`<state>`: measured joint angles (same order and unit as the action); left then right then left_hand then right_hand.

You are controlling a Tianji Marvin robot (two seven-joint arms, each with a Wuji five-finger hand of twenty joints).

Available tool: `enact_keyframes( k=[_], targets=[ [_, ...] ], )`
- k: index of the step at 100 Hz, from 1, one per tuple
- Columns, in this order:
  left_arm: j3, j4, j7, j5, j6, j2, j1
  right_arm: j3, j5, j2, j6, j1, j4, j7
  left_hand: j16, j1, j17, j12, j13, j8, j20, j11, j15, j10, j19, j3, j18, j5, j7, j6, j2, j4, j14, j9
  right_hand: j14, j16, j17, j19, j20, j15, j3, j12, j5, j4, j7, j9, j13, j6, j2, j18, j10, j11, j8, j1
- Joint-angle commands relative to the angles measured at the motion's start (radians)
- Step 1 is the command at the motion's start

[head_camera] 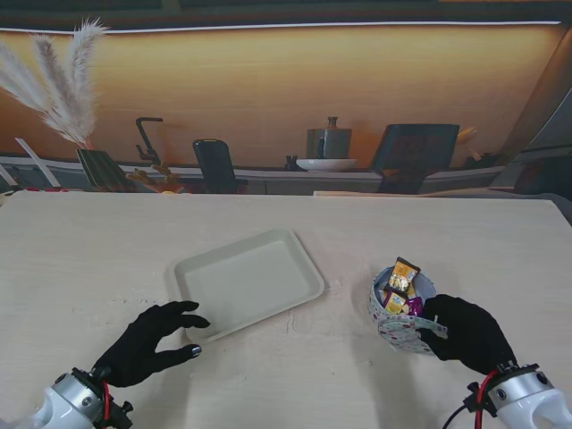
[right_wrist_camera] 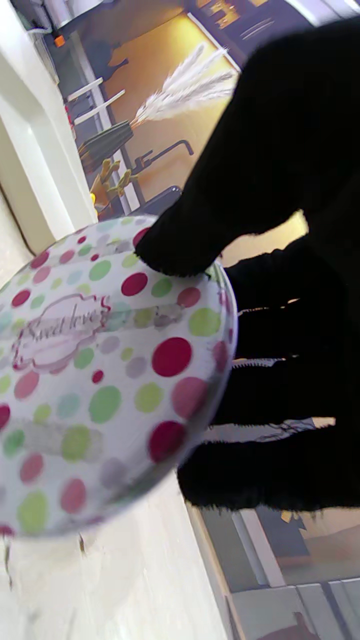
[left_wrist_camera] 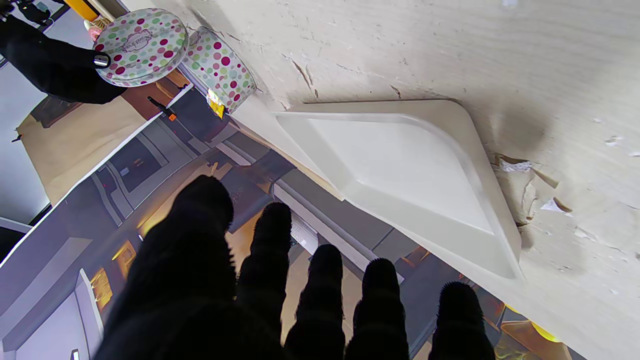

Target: Pour cookies into a cookie box

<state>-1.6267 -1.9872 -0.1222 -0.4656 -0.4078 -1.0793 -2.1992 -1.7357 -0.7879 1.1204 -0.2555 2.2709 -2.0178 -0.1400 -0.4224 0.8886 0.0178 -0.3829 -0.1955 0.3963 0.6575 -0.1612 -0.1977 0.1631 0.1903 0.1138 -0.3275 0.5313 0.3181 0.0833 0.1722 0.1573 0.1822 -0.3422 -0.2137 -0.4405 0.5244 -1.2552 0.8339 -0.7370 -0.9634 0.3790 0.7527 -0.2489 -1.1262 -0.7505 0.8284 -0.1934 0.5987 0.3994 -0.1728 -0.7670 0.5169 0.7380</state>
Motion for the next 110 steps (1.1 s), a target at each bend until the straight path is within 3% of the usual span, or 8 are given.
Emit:
enact_keyframes(
  k=[1, 20, 55, 87, 110],
  targets=[
    [0.0, -0.008, -0.018, 0.004, -0.006, -0.004, -0.01, 0.019, 0.019, 0.001, -0.004, -0.024, -0.01, 0.039, -0.024, 0.02, -0.002, 0.005, -0.015, 0.006, 0.026, 0.012, -0.006, -0.001, 0.002, -0.028, -0.012, 0.013, -0.017, -0.013, -0.046, -0.031, 0.001, -0.019, -0.031, 0.012, -0.023, 0.013, -0.014, 0.016, -0.031, -0.012, 0.022, 0.007, -0.004, -0.013, -0.006, -0.013, -0.018, 0.022, 0.01, 0.011, 0.023, 0.019],
    [-0.002, -0.009, -0.017, 0.002, -0.005, -0.004, -0.012, 0.064, 0.043, -0.007, 0.03, -0.11, 0.021, 0.074, -0.025, 0.019, -0.005, 0.005, -0.017, 0.007, 0.03, 0.012, -0.008, -0.002, 0.003, -0.031, -0.014, 0.013, -0.016, -0.013, -0.048, -0.03, 0.001, -0.02, -0.028, 0.018, -0.044, 0.017, -0.023, 0.03, -0.029, -0.009, 0.011, 0.005, -0.009, 0.01, -0.027, -0.003, -0.029, 0.024, 0.014, 0.015, 0.039, 0.008],
    [-0.001, -0.012, -0.02, 0.006, 0.002, -0.004, -0.013, 0.146, 0.131, -0.016, 0.161, -0.303, 0.14, 0.143, -0.025, 0.019, -0.009, 0.005, -0.016, 0.008, 0.036, 0.014, -0.009, -0.002, 0.004, -0.035, -0.016, 0.012, -0.017, -0.012, -0.049, -0.03, 0.001, -0.019, -0.026, 0.023, -0.107, 0.013, -0.023, 0.042, -0.027, -0.003, 0.0, 0.003, -0.013, 0.077, -0.1, -0.012, -0.041, 0.024, 0.01, 0.021, 0.051, 0.006],
    [0.0, -0.016, -0.023, 0.006, 0.016, -0.004, -0.013, 0.192, 0.163, -0.008, 0.302, -0.421, 0.257, 0.117, -0.025, 0.019, -0.009, 0.005, -0.017, 0.009, 0.039, 0.013, -0.01, -0.001, 0.002, -0.037, -0.015, 0.013, -0.017, -0.012, -0.05, -0.03, 0.003, -0.02, -0.022, 0.019, -0.172, -0.001, -0.013, 0.033, -0.029, 0.007, -0.006, 0.002, -0.02, 0.159, -0.188, -0.029, -0.042, 0.023, 0.009, 0.011, 0.054, 0.005],
    [0.004, -0.017, -0.027, 0.01, 0.024, -0.004, -0.01, 0.212, 0.174, 0.004, 0.346, -0.463, 0.322, 0.061, -0.026, 0.018, -0.011, 0.005, -0.019, 0.01, 0.041, 0.013, -0.011, -0.001, 0.003, -0.038, -0.016, 0.013, -0.017, -0.013, -0.051, -0.03, 0.002, -0.019, -0.021, 0.012, -0.171, -0.011, -0.009, 0.019, -0.031, 0.012, -0.01, 0.002, -0.024, 0.179, -0.202, -0.032, -0.043, 0.023, 0.008, -0.001, 0.055, 0.009]
  ],
)
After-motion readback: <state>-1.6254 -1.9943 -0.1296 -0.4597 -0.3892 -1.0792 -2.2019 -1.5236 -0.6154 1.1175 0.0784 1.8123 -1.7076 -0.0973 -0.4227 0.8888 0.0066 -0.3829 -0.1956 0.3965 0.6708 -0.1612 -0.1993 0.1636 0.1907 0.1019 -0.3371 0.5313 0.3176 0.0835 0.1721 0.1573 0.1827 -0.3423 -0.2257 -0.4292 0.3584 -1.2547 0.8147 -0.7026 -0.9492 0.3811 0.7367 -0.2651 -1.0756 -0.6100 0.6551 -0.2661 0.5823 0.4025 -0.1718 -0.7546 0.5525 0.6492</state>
